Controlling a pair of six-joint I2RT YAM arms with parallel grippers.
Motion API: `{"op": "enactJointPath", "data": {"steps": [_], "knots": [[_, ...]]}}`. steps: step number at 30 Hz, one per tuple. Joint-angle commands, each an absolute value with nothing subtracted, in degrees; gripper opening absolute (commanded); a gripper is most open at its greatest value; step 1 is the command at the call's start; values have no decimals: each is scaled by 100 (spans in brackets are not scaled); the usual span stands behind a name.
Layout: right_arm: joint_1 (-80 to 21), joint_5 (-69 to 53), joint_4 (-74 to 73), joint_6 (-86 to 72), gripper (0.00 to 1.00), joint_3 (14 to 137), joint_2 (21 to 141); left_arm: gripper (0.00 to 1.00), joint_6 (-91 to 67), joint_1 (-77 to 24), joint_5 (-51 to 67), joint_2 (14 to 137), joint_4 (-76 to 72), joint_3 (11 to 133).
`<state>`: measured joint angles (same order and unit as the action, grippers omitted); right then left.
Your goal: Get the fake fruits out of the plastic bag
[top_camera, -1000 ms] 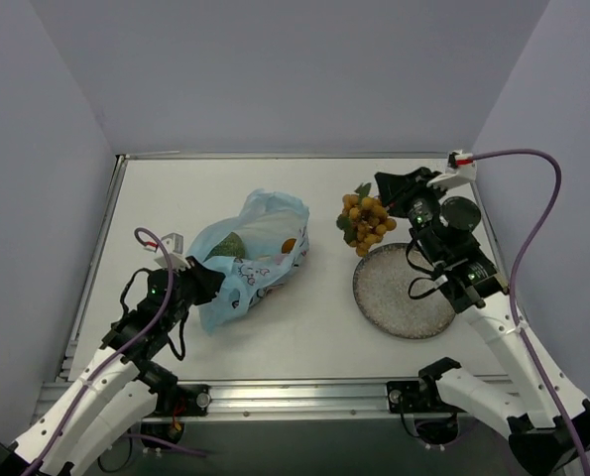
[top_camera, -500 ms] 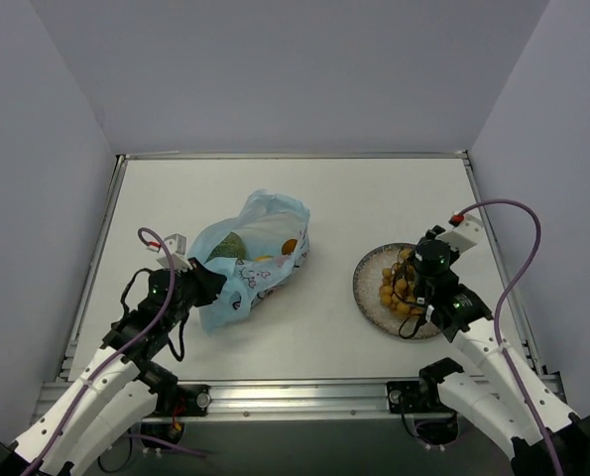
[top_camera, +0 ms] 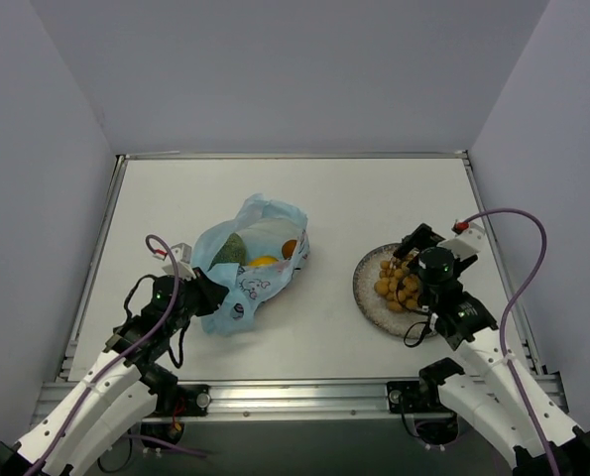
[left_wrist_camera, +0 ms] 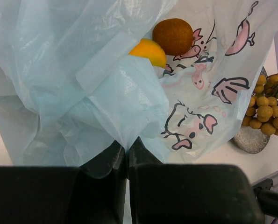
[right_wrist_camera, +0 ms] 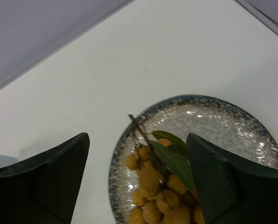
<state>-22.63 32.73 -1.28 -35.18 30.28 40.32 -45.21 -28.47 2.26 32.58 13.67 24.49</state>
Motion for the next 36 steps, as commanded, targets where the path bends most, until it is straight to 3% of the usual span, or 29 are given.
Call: {"op": "enactJointPath", "data": {"steps": [1, 4, 6, 10, 17, 24, 33, 34, 35, 36], "knots": [[-2460, 2647, 35, -3086, 80, 3831, 4331, 2, -4570, -2874, 325, 3147, 1397, 2531], [-3302, 2627, 53, -2769, 74, 4419, 4962, 2, -4562, -2874, 325, 3085, 1380, 2487], [-4247, 2951, 88, -2577, 61, 4814, 5472, 2, -4527, -2874, 343, 3085, 1389, 2487], [-5509, 2947, 481, -2119, 5, 5553, 6431, 2, -4439, -2900, 343, 3024, 1494, 2558], [-5906, 1478, 1468, -1758, 4, 6731, 8435, 3, -4553, -2927, 272, 2725, 1854, 2505], [-5652, 1591, 1450, -1810, 3, 7550, 10290, 2, -4711, -2944, 352, 2418, 2469, 2443], [-6467, 1072, 2171, -1995, 10, 5742, 9635, 2, -4896, -3032, 61, 2565, 2874, 2496], [-6538, 1151, 2188, -2039, 11, 5591, 9511, 6, -4878, -3032, 62, 2619, 2822, 2505], [-6583, 1143, 2241, -2100, 11, 5451, 9423, 16, -4843, -3024, 114, 2663, 2734, 2487], [-6600, 1108, 2328, -2153, 12, 5214, 9265, 43, -4834, -3032, 184, 2707, 2551, 2444]]}}
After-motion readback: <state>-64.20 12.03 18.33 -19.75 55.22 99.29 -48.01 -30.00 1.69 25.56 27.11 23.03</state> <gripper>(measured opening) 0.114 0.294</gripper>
